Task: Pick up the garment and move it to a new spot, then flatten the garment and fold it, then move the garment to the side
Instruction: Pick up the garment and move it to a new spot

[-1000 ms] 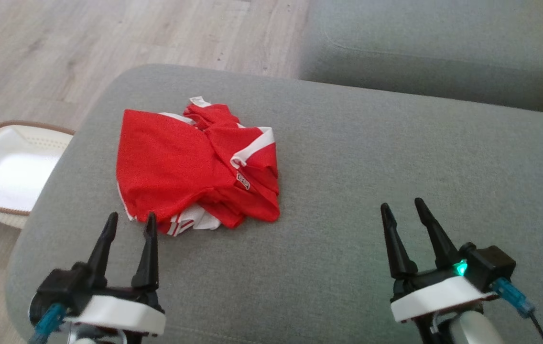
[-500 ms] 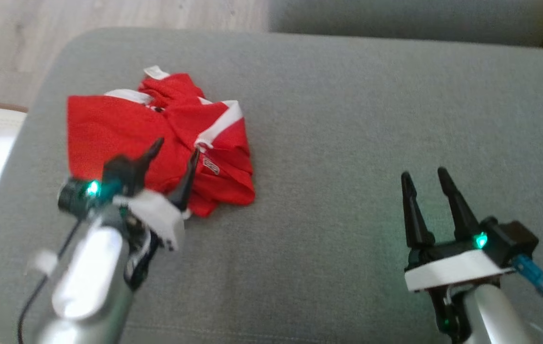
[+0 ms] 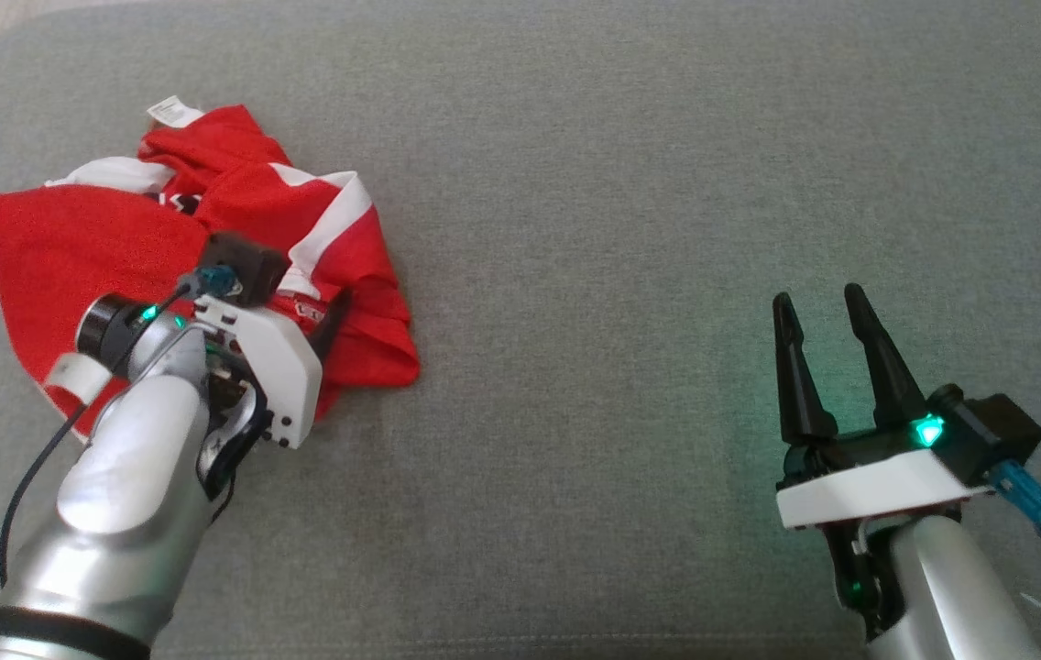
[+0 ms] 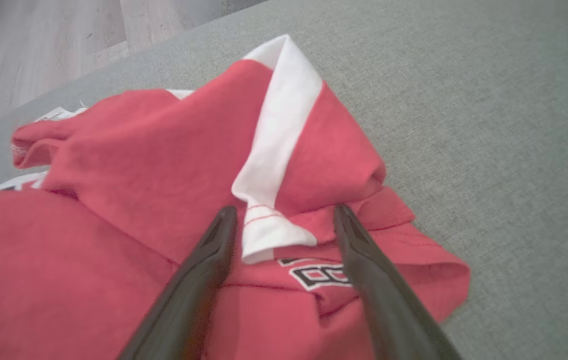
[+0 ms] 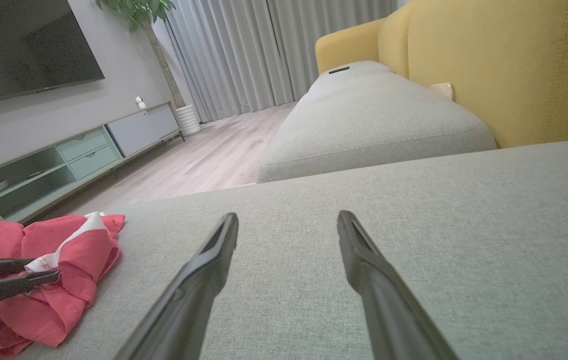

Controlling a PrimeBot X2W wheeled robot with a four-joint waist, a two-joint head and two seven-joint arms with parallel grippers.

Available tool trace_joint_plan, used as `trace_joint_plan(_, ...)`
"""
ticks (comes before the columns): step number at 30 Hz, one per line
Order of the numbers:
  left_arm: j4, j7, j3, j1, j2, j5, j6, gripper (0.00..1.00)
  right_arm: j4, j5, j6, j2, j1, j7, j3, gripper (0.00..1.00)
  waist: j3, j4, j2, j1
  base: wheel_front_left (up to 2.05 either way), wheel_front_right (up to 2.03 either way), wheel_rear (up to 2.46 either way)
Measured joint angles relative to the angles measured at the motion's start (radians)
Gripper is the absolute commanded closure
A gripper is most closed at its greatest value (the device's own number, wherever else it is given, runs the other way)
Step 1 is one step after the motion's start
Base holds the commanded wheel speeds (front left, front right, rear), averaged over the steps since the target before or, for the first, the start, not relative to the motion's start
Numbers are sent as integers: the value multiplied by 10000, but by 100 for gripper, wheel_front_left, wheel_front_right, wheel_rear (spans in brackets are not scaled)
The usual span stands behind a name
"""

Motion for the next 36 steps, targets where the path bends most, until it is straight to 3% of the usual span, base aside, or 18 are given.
trace_joint_plan(1,61,38,-121,-20,29,-96,0,0,0,0,0,0,-42,0,2,0,16,-40,0,0,0,0,0)
trace_joint_plan(2,119,40,-199,-40,46,-173,0,30,0,0,0,0,-72,0,10,0,24,-76,0,0,0,0,0)
trace_joint_plan(3,159,23,-211,-59,48,-261,0,100,2,0,0,0,-82,0,29,0,26,-110,0,0,0,0,0)
trace_joint_plan(11,-52,-1020,-151,-183,38,-554,0,100,23,61,0,0,-97,0,92,0,-192,-306,0,-1,0,0,0)
trace_joint_plan(21,-2247,-1856,144,-414,-380,-1708,2,100,105,194,0,0,-75,0,90,0,-816,-648,0,-2,0,0,0)
trace_joint_plan(28,-3616,-1312,151,-1341,-982,-2173,104,100,98,274,0,-2,-54,0,203,0,-958,-1142,0,-2,0,0,0)
trace_joint_plan(36,-3887,-706,132,-2205,-1432,-2320,445,100,10,665,2,-2,-188,0,656,0,-834,-1891,0,-2,0,0,0)
